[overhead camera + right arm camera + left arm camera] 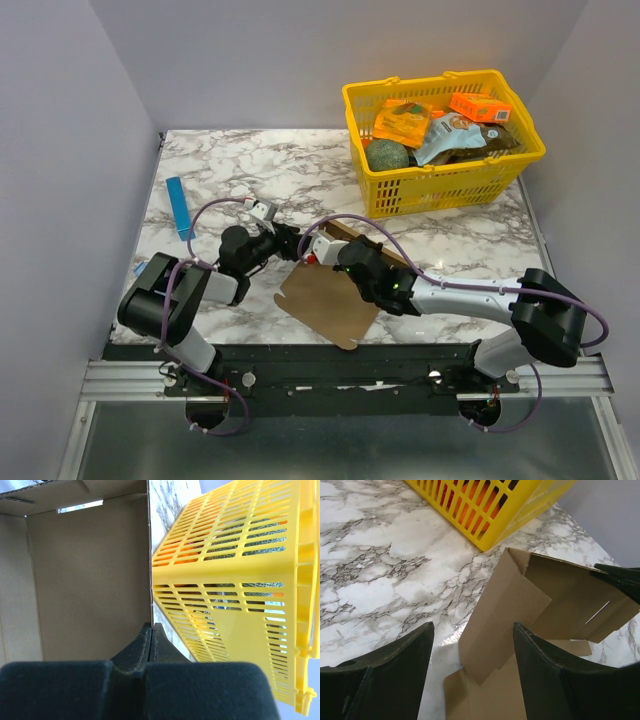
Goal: Fold the paper box
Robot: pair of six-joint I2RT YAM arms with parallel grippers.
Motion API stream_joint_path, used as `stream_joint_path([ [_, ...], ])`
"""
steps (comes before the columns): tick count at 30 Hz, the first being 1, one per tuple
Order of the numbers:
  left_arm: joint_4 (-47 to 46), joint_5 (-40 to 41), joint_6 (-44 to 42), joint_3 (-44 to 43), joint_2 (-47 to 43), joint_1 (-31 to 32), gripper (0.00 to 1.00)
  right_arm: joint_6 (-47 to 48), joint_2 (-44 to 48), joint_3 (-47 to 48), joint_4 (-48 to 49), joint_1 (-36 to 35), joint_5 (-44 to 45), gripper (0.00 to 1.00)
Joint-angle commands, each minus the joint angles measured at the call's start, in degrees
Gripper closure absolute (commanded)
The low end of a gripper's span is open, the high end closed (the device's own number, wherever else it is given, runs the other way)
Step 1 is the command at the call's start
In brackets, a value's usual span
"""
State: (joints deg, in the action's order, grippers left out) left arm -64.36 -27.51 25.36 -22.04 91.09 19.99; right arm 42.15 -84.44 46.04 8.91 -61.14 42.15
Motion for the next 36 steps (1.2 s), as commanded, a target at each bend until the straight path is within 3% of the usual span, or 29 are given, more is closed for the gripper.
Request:
stream_joint_path([
  [1, -4.55, -2.55, -0.23, -0.28, 1.55, 0.67, 0.29, 0.48, -0.72, -0.16, 1.20, -0.47, 0.21, 0.99],
  [9, -6.13, -2.99, -0.40, -2.04, 3.39, 0.93, 0.38, 0.39, -0.72, -0.25, 1.20, -0.55, 0.04, 0.99],
  [29, -5.60, -4.57, -2.43, -5.55, 5.77, 2.16, 0.38, -0.32, -0.63, 0.01, 1.11, -0.64, -0.75, 0.99],
  [36, -6.22, -5.45, -2.43, -5.73, 6.12, 2.34, 0.34, -0.31, -0.81, 0.01, 1.11, -0.64, -0.67, 0.99],
])
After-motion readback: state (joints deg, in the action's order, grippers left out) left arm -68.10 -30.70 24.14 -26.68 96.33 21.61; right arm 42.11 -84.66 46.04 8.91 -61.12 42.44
